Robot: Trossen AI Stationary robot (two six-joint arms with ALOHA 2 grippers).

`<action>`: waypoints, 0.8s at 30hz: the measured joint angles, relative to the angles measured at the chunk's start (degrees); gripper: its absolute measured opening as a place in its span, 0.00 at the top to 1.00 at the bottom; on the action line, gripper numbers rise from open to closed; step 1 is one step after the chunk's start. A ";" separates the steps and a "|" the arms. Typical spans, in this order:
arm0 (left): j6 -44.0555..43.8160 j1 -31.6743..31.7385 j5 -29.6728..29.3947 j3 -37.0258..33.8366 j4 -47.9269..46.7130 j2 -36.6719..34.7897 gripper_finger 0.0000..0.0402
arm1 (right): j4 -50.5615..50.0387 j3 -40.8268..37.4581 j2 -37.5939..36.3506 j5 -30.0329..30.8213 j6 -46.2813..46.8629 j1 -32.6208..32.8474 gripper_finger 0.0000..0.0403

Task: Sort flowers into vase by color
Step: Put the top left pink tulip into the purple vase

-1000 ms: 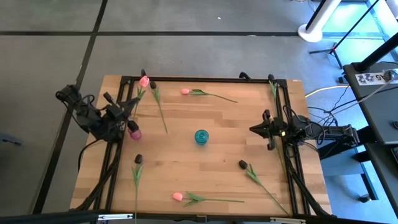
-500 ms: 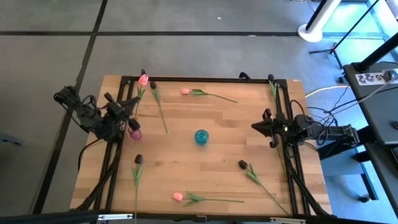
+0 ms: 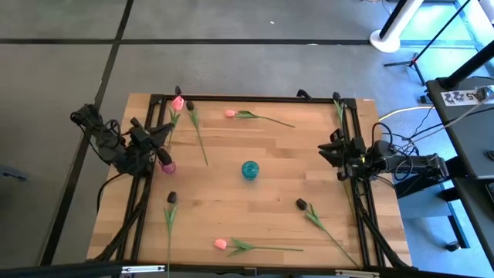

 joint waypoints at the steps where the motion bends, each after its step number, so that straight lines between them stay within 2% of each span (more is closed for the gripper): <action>1: -0.40 -0.82 0.02 0.00 -0.05 0.00 1.00 | 0.43 0.61 1.77 0.80 0.00 0.00 0.69; 6: -1.44 -4.70 0.01 0.00 -0.11 0.00 1.00 | 7.63 3.54 12.68 1.95 -0.36 0.00 0.50; 12: -1.87 -7.39 -1.22 0.02 -1.17 0.00 1.00 | 13.05 11.12 31.51 2.24 -4.61 0.00 0.37; 16: -2.36 -9.78 -1.45 0.09 -4.10 0.00 1.00 | 14.15 20.13 46.76 3.47 -7.36 0.00 0.36; 24: -3.16 -14.56 -1.45 0.09 -5.22 0.02 1.00 | 19.52 40.84 73.63 1.88 -9.18 -0.43 0.41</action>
